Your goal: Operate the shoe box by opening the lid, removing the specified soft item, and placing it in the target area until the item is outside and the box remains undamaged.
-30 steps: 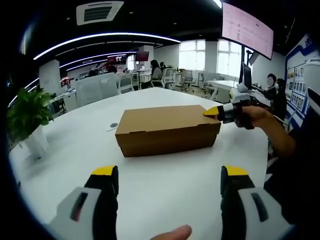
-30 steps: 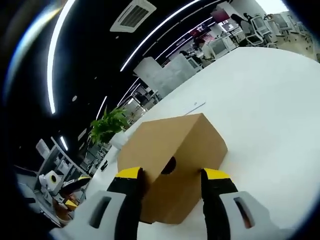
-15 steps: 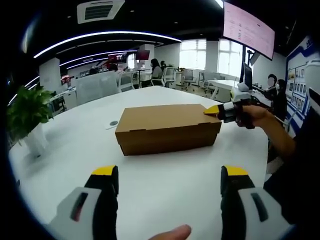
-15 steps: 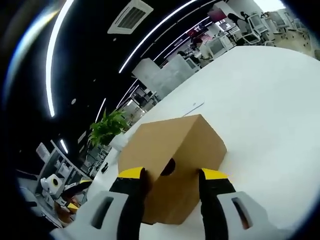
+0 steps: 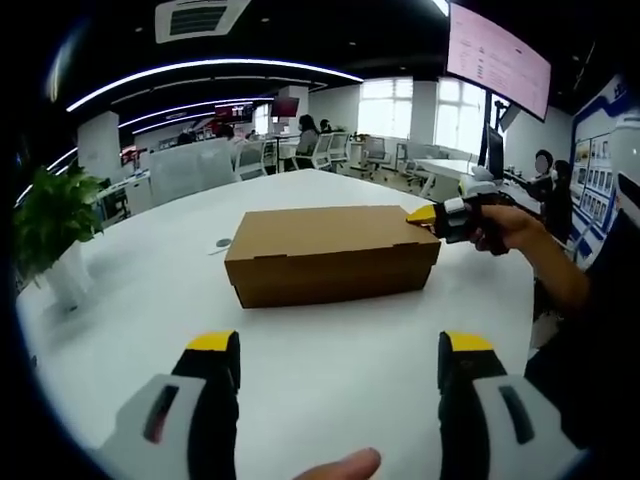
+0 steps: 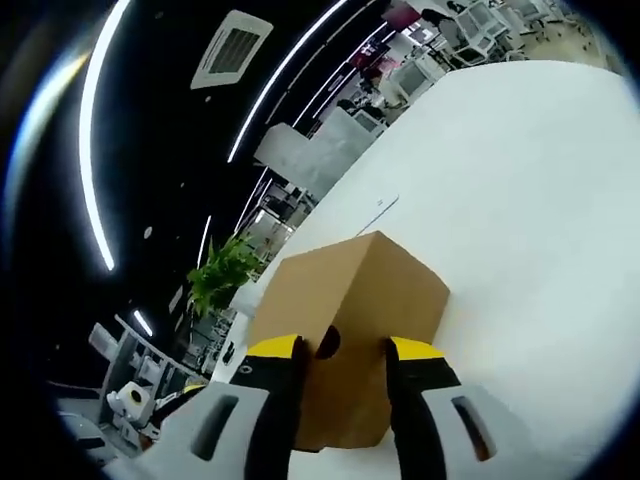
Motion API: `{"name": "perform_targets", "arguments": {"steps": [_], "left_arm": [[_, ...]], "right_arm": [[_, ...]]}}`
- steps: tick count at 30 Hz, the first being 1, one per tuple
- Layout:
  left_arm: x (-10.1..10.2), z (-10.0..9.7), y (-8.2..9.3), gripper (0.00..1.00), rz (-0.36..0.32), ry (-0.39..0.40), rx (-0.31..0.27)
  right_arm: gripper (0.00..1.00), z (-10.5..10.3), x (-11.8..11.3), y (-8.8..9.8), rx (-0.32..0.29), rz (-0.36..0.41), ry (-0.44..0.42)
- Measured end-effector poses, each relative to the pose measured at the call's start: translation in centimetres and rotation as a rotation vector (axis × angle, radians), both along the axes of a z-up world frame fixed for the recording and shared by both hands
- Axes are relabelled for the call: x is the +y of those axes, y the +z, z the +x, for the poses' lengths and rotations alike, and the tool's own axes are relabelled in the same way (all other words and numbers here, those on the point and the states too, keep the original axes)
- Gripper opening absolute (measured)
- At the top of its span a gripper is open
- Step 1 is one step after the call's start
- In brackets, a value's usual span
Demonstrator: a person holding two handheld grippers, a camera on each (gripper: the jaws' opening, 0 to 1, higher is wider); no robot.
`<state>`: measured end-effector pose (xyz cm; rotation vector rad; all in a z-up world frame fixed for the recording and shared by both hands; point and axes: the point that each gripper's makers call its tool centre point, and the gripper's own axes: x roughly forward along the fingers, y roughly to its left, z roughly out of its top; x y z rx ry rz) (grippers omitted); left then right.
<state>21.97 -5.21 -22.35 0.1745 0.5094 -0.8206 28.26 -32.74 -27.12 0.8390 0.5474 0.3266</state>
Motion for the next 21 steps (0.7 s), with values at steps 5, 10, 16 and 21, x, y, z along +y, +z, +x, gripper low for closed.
{"name": "perform_targets", "arguments": {"steps": [5,10,16,21], "left_arm": [[0.1,0.0,0.1,0.82,-0.003,-0.003,-0.001],[-0.2,0.2,0.7,0.82,-0.036,-0.019,0.000],[0.0,0.6,1.7,0.81,-0.052,-0.038,-0.008],[0.4,1.5,3.2,0.79,-0.099,-0.074,-0.002]], "right_arm": [[0.33,-0.4,0.5,0.1,0.003,0.004,-0.002],[0.33,0.2,-0.7,-0.1,0.005,-0.001,0.001],[0.33,0.2,-0.6,-0.1,0.006,-0.001,0.003],[0.33,0.0,-0.3,-0.1,0.003,-0.004,0.010]]}}
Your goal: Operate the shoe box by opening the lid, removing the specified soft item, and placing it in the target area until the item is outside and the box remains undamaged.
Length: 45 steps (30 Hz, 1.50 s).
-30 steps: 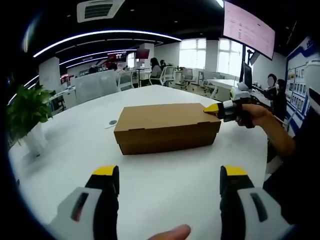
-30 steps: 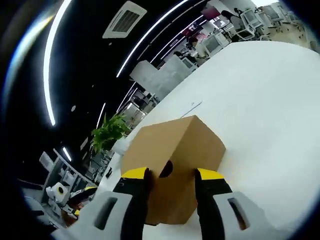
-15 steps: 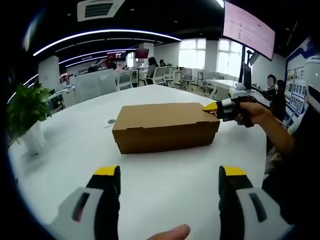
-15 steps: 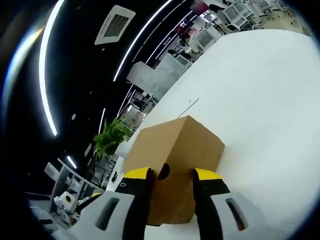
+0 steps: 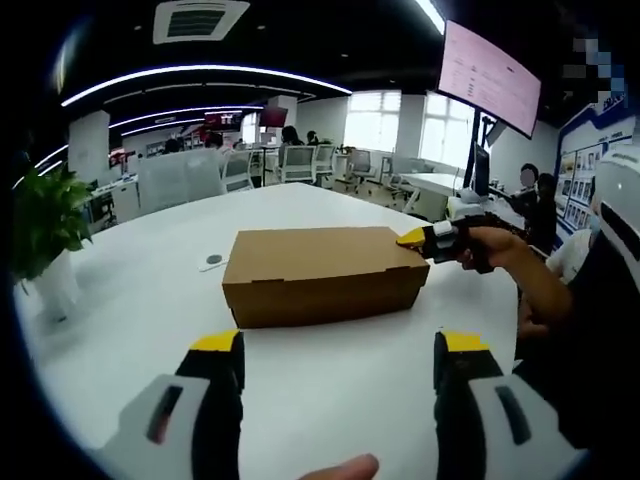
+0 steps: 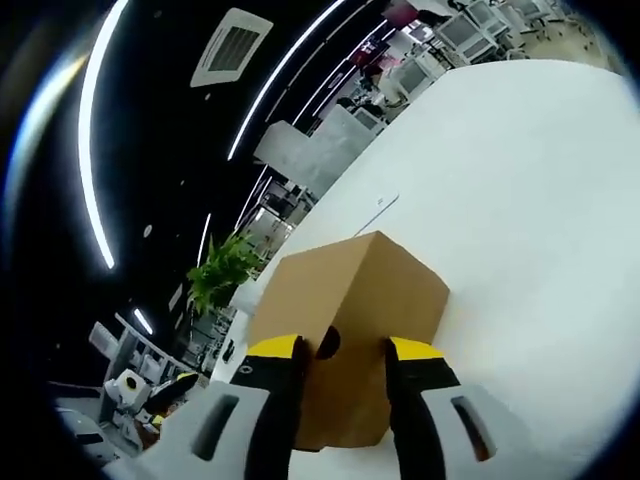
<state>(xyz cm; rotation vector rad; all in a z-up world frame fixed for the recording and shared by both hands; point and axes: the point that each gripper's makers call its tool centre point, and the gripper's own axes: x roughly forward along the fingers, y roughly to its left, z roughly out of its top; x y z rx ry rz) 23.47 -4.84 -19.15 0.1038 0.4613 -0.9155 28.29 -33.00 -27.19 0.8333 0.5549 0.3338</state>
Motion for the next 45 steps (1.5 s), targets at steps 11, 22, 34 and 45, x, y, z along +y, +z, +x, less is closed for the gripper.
{"name": "perform_targets", "arguments": {"steps": [11,22,34,45], "left_arm": [[0.7,3.6,1.5,0.74,-0.018,-0.046,0.010],[0.9,7.6,2.0,0.74,0.002,-0.059,0.022],[0.4,11.8,1.1,0.76,-0.030,-0.063,0.069],[0.4,13.9,0.6,0.78,-0.011,-0.075,0.128]], "right_arm": [[0.33,0.0,0.0,0.1,0.000,0.001,0.004],[0.33,-0.1,0.3,0.3,-0.006,-0.003,-0.006],[0.33,-0.3,0.8,0.3,0.009,-0.018,0.008],[0.33,-0.2,0.4,0.1,0.008,-0.014,0.025]]}}
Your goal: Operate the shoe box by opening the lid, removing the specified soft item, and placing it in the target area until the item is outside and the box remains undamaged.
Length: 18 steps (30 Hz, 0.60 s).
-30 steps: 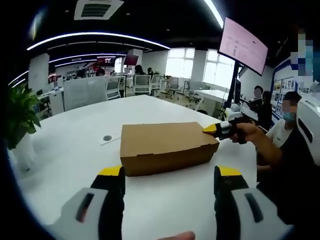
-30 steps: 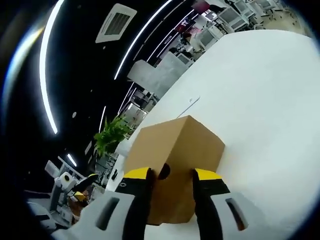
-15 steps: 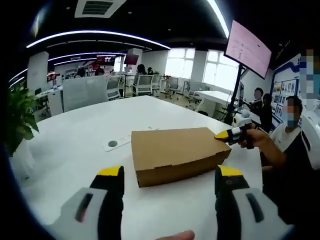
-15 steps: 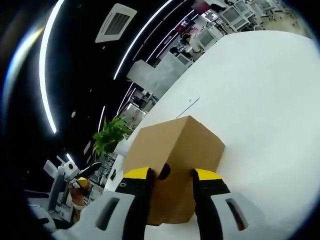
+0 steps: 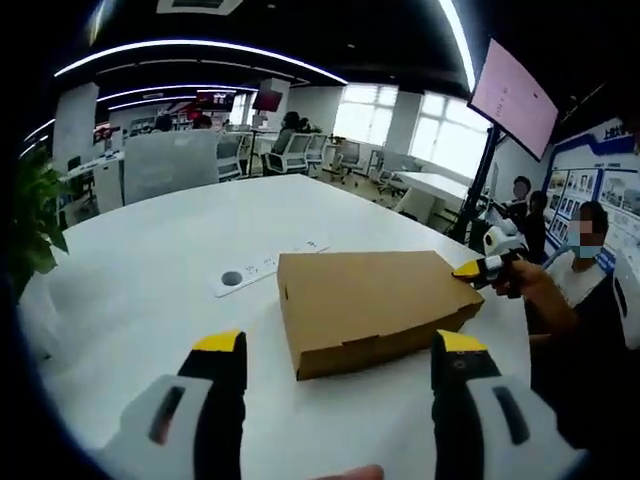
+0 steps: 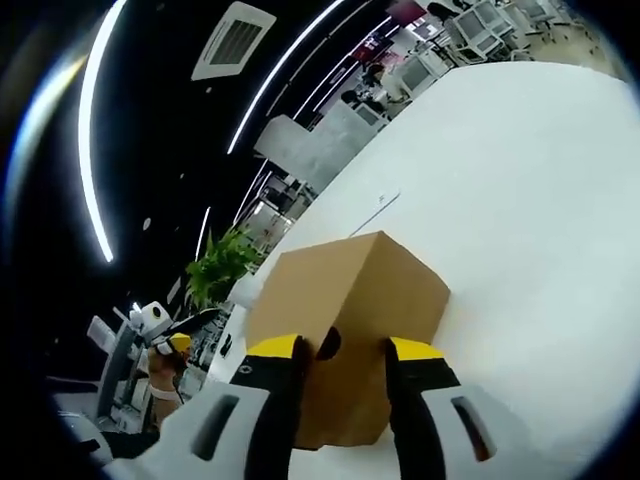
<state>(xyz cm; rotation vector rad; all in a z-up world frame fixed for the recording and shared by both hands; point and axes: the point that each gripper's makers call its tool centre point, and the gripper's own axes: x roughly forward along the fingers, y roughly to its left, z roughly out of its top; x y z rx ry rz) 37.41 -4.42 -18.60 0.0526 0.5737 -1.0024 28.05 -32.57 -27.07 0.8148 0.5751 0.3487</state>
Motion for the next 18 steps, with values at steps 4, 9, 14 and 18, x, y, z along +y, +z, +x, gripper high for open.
{"name": "perform_targets", "arguments": {"steps": [4,9,14,18], "left_arm": [[1.2,1.1,-0.5,0.80,0.081,0.003,-0.012],[1.5,2.9,0.5,0.74,0.050,-0.001,0.006],[0.3,3.1,0.3,0.77,0.032,-0.041,0.086],[-0.7,3.9,-0.2,0.71,-0.002,-0.053,0.119]], "right_arm": [[0.33,-0.1,0.0,0.0,-0.016,0.011,0.005],[0.33,-0.2,0.0,0.1,-0.021,0.008,0.008],[0.33,-0.2,0.0,0.1,-0.035,0.006,0.012],[0.33,-0.1,-0.1,0.1,-0.029,0.007,0.016]]}}
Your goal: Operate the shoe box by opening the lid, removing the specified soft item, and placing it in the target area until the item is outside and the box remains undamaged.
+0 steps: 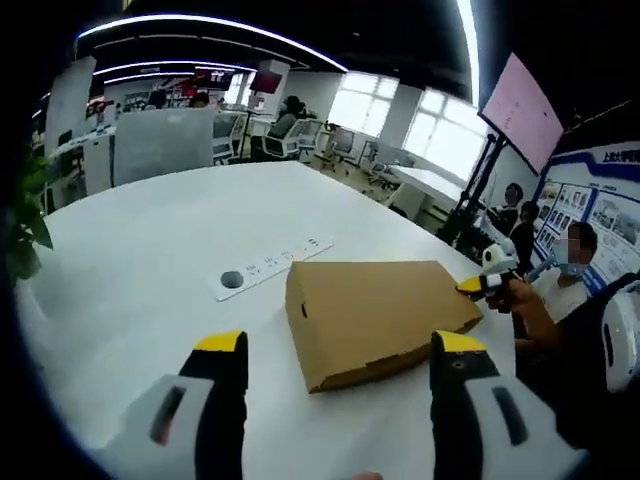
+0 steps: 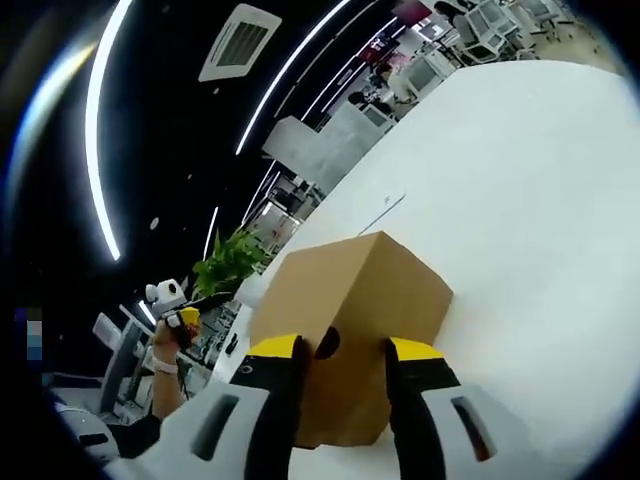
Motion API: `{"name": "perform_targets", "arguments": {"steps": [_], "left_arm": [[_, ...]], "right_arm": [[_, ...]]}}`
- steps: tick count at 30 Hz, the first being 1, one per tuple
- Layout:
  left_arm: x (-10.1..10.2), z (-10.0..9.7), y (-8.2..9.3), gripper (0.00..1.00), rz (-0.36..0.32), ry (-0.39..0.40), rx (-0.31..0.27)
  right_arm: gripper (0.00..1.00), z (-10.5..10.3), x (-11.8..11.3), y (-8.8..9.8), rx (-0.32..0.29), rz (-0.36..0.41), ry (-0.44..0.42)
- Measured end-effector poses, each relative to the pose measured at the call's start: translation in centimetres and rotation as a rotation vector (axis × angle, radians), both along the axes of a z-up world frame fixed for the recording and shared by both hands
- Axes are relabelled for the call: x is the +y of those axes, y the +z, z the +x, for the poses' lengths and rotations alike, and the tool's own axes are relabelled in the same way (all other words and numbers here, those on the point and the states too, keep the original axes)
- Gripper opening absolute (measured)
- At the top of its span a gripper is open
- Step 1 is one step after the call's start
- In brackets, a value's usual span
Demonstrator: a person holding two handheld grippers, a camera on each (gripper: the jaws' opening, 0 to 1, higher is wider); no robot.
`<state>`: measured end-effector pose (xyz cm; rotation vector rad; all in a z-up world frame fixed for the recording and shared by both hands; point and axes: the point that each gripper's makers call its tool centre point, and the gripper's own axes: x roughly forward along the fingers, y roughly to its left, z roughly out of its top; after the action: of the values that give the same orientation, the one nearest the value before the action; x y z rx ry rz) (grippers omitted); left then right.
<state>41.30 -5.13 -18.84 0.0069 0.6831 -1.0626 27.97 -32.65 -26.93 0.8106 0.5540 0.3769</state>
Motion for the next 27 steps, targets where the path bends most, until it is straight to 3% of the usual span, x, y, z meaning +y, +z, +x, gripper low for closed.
{"name": "perform_targets", "arguments": {"steps": [1,3,7,11,14,18,23,25,27], "left_arm": [[-0.1,0.0,-0.5,0.70,0.032,-0.030,0.007],[-0.3,0.5,-0.7,0.71,0.029,-0.029,0.015],[-1.1,1.1,-0.6,0.72,-0.038,-0.063,0.098],[-1.2,1.7,-1.5,0.72,-0.012,-0.071,0.082],[-1.4,1.9,-2.6,0.72,-0.035,-0.084,0.124],[-1.5,2.1,-4.8,0.63,0.015,-0.109,0.132],[-2.0,3.1,-5.3,0.67,-0.034,-0.102,0.177],[-2.6,3.9,-5.2,0.70,-0.103,-0.071,0.239],[-3.2,3.8,-5.1,0.68,-0.179,-0.079,0.345]], "right_arm": [[0.33,0.0,0.0,0.0,-0.001,-0.002,0.001],[0.33,0.1,-0.1,0.0,-0.001,0.000,0.001],[0.33,0.5,-0.7,-0.1,0.002,-0.001,-0.003],[0.33,0.5,-0.7,-0.1,0.007,-0.006,0.007],[0.33,0.3,-0.4,-0.2,0.009,-0.001,0.012],[0.33,0.2,-0.4,-0.3,0.007,-0.003,0.017],[0.33,0.0,0.2,-0.2,0.015,-0.005,0.023],[0.33,0.0,0.3,-0.3,0.022,-0.007,0.028],[0.33,0.0,0.3,-0.3,0.026,-0.006,0.031]]}}
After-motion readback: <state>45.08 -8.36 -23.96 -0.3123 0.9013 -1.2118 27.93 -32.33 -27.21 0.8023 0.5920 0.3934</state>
